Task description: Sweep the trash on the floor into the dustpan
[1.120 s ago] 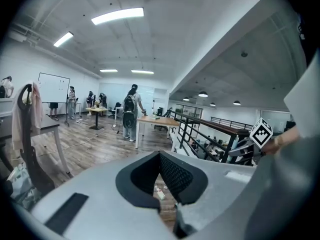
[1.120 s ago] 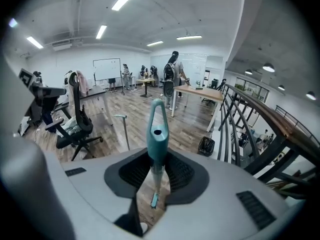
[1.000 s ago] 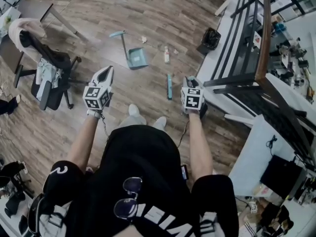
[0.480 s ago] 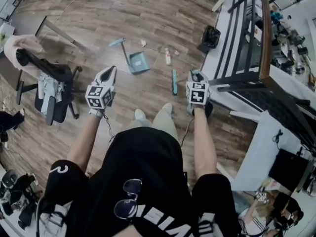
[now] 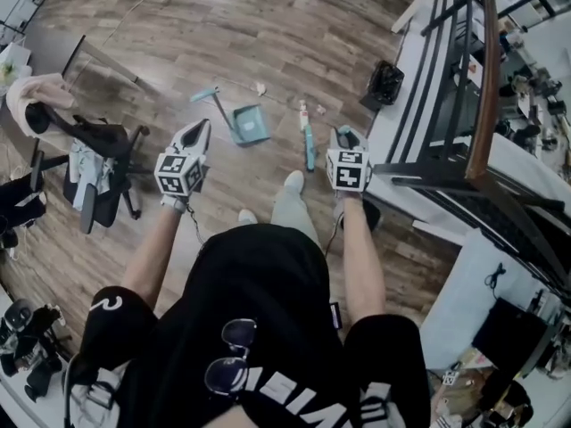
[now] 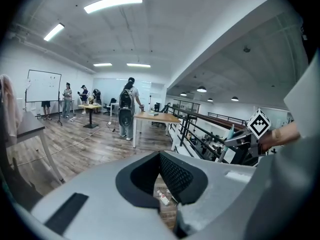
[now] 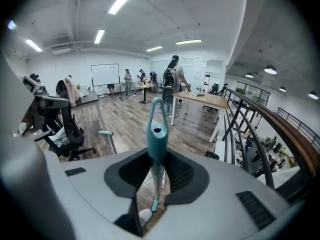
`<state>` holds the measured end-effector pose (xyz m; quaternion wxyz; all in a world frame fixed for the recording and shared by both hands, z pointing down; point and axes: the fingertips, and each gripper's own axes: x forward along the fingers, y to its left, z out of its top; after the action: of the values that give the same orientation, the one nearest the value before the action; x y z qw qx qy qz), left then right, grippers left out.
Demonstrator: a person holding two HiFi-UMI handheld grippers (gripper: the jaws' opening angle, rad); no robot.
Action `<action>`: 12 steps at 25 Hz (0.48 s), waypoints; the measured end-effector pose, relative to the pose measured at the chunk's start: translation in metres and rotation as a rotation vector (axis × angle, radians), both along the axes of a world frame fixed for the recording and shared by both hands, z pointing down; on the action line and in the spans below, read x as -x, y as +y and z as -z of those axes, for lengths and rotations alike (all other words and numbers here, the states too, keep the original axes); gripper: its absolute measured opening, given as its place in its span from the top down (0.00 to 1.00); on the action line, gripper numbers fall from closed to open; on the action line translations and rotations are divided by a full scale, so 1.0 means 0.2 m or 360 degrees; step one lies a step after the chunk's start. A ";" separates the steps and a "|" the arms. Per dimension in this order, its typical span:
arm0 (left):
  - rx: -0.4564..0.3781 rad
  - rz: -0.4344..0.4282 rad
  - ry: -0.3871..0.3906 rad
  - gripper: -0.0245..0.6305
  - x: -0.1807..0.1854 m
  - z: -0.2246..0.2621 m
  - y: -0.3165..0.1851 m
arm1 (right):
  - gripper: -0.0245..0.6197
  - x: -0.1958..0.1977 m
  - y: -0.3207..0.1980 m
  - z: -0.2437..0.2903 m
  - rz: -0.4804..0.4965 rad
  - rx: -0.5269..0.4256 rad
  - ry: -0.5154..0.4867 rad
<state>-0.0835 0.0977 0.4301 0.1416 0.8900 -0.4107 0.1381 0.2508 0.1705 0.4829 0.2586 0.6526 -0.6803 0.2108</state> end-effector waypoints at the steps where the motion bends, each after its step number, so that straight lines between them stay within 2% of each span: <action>1: 0.0001 0.0017 -0.0002 0.96 -0.02 0.00 -0.03 | 0.83 -0.01 -0.04 0.00 0.0020 -0.0004 -0.0007; 12: -0.0001 0.0139 -0.0026 0.96 -0.28 0.06 -0.20 | 0.83 -0.26 -0.37 0.04 0.0194 -0.0015 -0.0030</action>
<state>-0.0271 0.0575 0.4184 0.1440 0.8702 -0.4502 0.1389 0.3024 0.0961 0.4758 0.2615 0.6091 -0.7222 0.1976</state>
